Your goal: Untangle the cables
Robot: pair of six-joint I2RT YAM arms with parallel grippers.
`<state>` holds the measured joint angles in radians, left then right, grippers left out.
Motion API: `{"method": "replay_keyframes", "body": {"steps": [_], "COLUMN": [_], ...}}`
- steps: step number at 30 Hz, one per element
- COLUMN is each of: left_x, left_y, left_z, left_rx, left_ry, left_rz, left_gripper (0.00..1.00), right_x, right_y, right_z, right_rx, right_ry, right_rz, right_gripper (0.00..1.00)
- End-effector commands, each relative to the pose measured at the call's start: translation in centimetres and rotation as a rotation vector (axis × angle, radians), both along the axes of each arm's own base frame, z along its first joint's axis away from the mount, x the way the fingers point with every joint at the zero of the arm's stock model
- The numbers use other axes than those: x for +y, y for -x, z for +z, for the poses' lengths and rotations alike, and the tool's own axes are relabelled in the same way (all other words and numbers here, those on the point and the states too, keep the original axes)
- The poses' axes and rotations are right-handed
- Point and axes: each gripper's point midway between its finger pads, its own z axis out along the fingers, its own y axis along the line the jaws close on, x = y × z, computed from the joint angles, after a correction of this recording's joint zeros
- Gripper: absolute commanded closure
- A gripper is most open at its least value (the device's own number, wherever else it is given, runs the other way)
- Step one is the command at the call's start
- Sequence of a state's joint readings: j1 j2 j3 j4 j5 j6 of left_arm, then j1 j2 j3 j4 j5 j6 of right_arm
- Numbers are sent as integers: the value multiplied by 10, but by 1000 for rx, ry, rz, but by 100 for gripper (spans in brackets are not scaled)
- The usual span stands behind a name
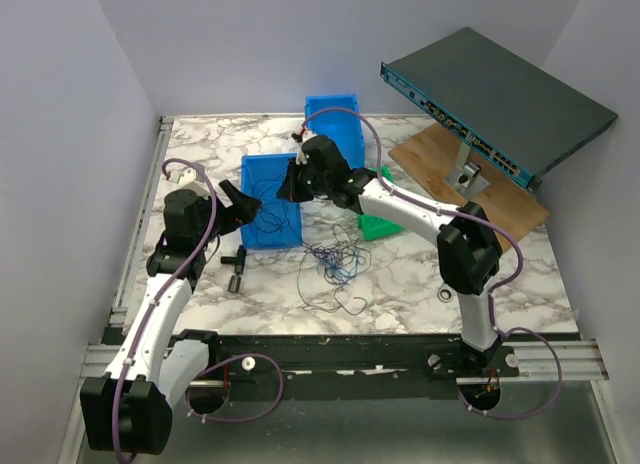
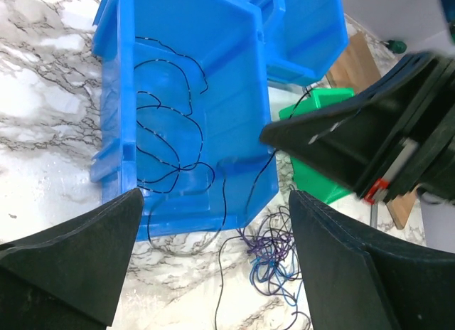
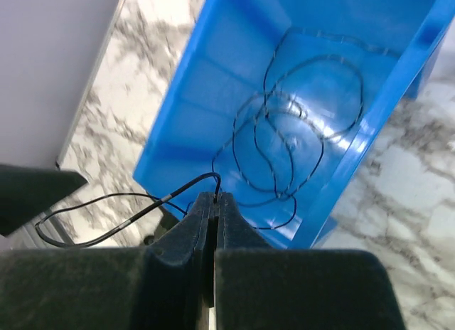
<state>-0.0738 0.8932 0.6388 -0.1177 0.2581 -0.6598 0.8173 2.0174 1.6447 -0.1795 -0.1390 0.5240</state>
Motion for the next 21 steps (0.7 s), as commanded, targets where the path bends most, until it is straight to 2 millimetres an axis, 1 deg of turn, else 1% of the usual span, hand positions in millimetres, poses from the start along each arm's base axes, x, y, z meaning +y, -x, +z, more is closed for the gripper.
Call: {"method": "replay_keyframes", "body": {"steps": [1,4,8,10,14,15,18,21], "left_x": [3,4,1,-3,-16,-19,-27,-39], "left_y": [-4,-3,-5,-4,3,1,-2,-11], "left_z": [19,13,1,-6,-20,-19,-28,-27], "left_rx": [-65,-54,-23,-11,2,-17,6,8], "left_ry": [5,-2,-1,13,32,28,26,50], "left_rz": [26,29,10,-13,-81,-95,-133,-181], "left_gripper": [13,12,14,17,26,28,31,33], "right_x": [-5,-7,-4,-1,1,1,1,1], "right_y": [-29,-44,-52,-51,-47,-45,-39,-33], "right_z": [23,24,17,14,6,5,6,10], "right_rx": [-17,-17,-6,10,51,56,68,72], "right_ry": [-20,-9,19,16,18,17,6,-13], "right_rz": [-73,-104,-124,-112,-100,-98,-81,-70], "right_gripper": [99,99,99,99,99,99,99,99]}}
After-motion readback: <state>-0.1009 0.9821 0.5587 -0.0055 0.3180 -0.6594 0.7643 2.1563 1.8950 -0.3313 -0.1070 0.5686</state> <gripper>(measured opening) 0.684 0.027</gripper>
